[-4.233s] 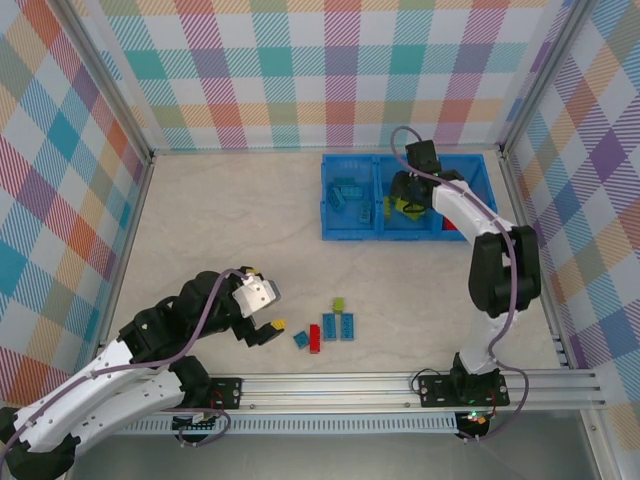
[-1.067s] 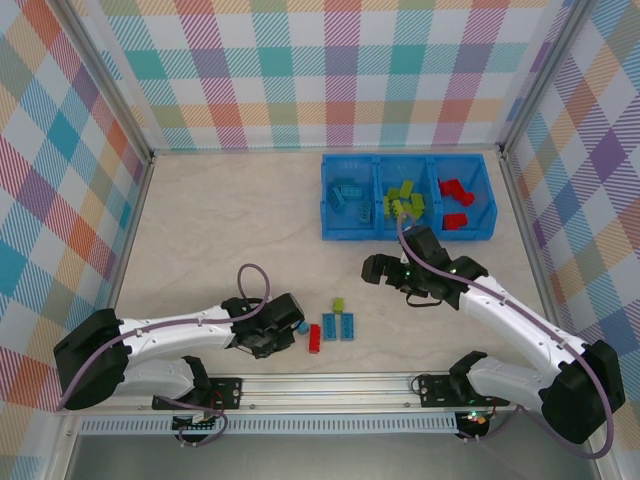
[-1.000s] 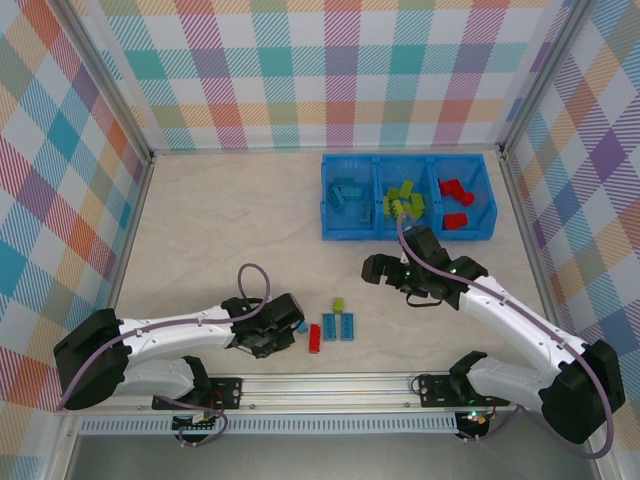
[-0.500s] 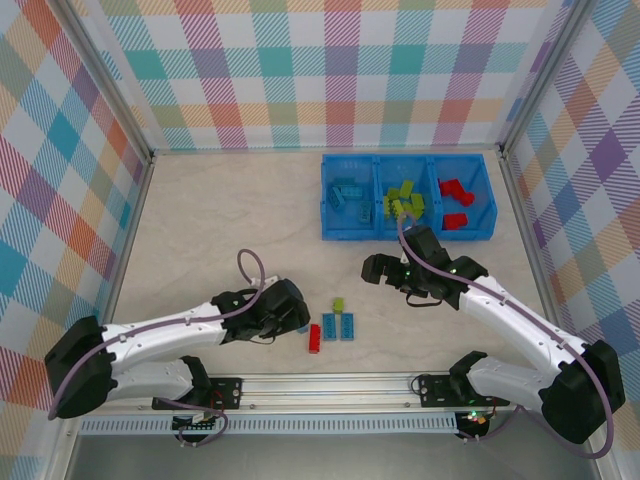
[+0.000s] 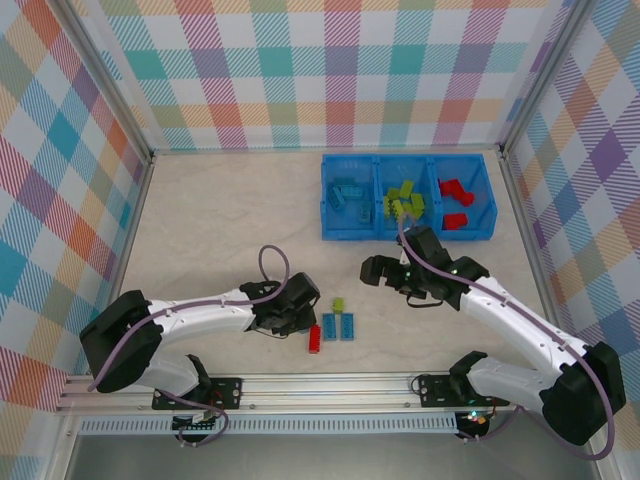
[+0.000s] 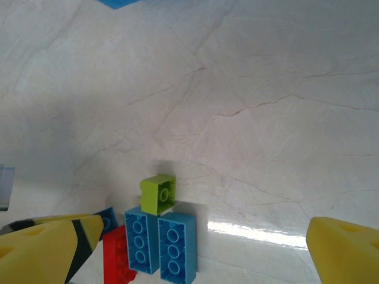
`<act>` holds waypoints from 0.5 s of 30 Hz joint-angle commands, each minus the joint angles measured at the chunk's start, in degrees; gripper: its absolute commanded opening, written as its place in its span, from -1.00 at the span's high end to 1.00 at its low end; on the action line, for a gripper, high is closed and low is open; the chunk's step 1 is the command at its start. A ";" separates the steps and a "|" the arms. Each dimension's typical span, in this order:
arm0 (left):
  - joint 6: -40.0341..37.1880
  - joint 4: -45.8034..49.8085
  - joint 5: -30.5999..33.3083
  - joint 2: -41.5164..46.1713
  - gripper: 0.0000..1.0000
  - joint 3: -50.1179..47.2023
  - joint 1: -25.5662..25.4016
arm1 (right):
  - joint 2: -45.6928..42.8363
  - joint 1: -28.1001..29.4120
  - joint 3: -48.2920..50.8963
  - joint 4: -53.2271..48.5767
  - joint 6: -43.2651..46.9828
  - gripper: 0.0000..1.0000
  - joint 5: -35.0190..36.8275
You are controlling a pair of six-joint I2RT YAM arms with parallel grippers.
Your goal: Sort the legos into containers by color
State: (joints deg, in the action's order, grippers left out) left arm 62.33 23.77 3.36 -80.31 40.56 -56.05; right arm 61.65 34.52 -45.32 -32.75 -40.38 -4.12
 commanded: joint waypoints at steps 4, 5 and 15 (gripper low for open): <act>0.75 1.14 0.00 0.77 0.44 -3.38 0.37 | 3.20 2.41 -3.95 -3.43 7.25 -0.99 -10.93; 0.44 1.43 0.11 0.84 0.47 -3.33 0.42 | 3.96 3.33 -4.33 -4.19 7.95 -0.99 -10.79; -10.57 6.10 8.53 6.90 0.87 5.23 2.47 | 3.75 5.47 -5.33 -2.98 7.05 -0.99 -7.96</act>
State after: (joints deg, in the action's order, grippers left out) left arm 58.54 28.42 6.87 -76.53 39.90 -55.09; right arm 67.00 39.83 -48.99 -35.90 -33.61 -13.06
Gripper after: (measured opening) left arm 0.253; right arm 0.997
